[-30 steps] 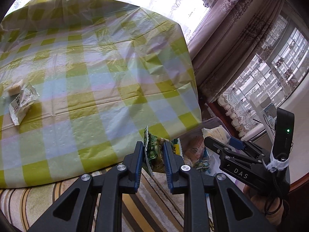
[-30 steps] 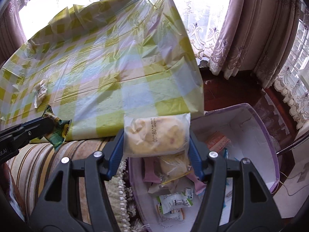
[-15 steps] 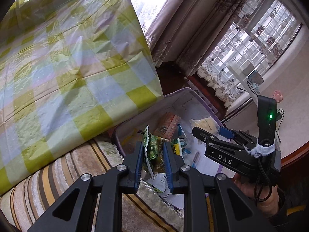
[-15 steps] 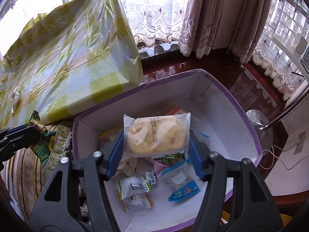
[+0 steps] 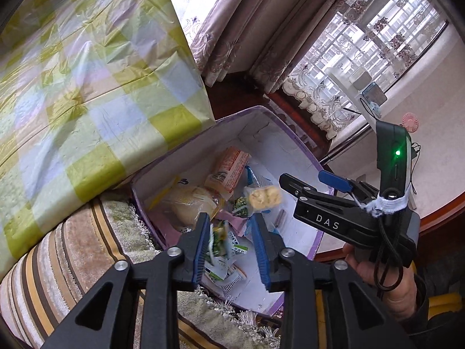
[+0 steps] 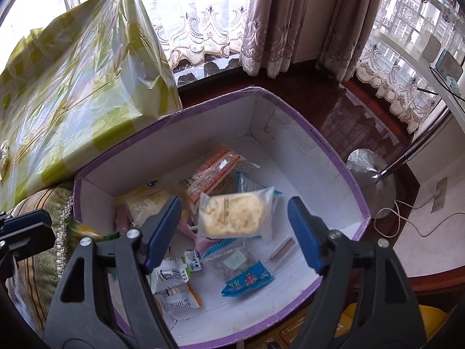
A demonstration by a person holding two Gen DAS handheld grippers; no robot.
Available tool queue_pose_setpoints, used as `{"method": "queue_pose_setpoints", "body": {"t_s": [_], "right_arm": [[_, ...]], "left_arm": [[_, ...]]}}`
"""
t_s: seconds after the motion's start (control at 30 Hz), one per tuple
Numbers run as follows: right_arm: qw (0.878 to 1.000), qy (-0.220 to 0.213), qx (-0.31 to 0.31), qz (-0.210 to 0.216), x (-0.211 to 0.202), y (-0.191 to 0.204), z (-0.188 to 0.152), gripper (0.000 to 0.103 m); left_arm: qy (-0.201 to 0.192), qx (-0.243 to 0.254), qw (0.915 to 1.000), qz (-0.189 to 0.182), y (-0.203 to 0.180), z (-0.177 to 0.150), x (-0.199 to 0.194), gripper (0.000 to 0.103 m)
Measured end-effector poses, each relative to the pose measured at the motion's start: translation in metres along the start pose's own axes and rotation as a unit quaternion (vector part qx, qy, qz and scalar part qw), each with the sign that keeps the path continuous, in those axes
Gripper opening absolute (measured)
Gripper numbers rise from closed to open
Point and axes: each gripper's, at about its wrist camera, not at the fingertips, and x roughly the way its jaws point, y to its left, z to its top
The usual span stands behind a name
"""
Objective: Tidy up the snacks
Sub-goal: 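Carry both bags into the white box and open both grippers, then move both grippers back over the last snacks on the table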
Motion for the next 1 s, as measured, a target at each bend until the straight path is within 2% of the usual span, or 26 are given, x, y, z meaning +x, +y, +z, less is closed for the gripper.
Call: {"method": "queue_pose_setpoints", "body": {"t_s": [0.07,0.5,1.0], "right_arm": [[1.000,0.000,-0.002,-0.001,0.001,0.002,0.000,0.084],[1.000,-0.001,-0.018,0.015,-0.006,0.026,0.003,0.085],[0.996,-0.005,-0.073,0.051,-0.015,0.089,0.008,0.086]], "left_arm": [[-0.006,-0.002,1.0000,-0.002,0.001,0.001,-0.002,0.046],[-0.025,-0.025,0.9993,0.010,0.017,0.002,-0.014,0.046],[-0.063,-0.080,0.9945,0.023,0.064,0.001,-0.044,0.046]]}}
